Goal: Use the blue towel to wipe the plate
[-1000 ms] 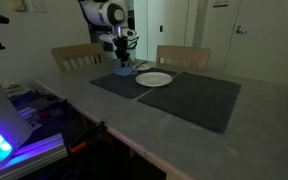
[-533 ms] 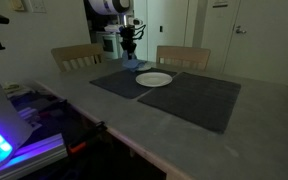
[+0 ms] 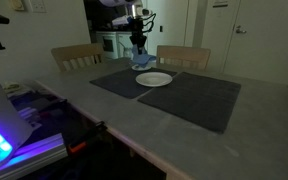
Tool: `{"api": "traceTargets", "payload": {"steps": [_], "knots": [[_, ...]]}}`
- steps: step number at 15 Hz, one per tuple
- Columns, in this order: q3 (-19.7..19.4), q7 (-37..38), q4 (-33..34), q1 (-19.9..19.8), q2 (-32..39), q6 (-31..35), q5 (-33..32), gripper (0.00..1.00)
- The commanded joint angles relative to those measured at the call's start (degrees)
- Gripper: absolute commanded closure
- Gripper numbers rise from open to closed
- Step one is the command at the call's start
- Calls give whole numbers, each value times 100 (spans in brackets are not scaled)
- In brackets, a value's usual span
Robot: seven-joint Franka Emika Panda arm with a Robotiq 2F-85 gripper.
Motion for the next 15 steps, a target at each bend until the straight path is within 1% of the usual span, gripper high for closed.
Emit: {"api": "traceTargets", "payload": {"steps": [1, 5, 8, 11, 15], "knots": [[-124, 150, -499, -224, -366, 173, -158, 98], [-272, 130, -836, -510, -494, 429, -135, 98], [-371, 487, -1152, -608, -474, 947, -37, 98], [-468, 929, -1446, -526, -398, 1403, -76, 98], [-571, 1429, -1750, -354, -393, 1744, -294, 98]]}}
